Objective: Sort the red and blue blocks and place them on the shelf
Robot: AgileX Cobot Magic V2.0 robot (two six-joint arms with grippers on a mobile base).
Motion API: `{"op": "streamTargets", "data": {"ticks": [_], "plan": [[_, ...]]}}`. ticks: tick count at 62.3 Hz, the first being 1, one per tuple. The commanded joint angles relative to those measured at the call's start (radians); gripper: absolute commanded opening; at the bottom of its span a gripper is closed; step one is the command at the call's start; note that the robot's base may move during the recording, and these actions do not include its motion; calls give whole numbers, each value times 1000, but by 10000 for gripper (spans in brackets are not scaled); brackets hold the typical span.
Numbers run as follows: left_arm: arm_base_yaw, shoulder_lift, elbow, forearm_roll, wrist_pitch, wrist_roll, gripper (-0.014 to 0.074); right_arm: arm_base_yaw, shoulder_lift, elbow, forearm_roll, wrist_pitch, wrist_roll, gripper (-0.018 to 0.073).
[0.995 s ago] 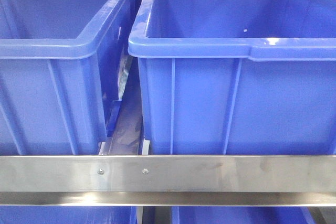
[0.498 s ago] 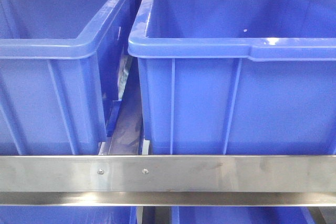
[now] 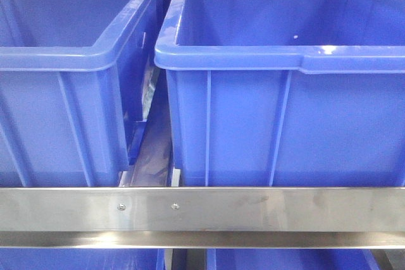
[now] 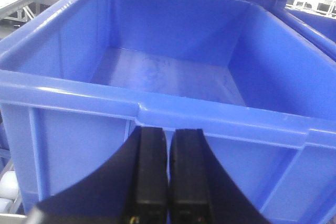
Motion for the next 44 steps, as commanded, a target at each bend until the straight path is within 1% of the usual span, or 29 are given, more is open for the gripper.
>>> {"op": "streamTargets", "data": {"ticks": [1,44], "plan": [[2,-23,31,-10,-88,0,123,-1,-17,2,-2,-93,-5,58],[2,-23,31,-10,-88,0,123,-1,-17,2,-2,-93,-5,58]]}}
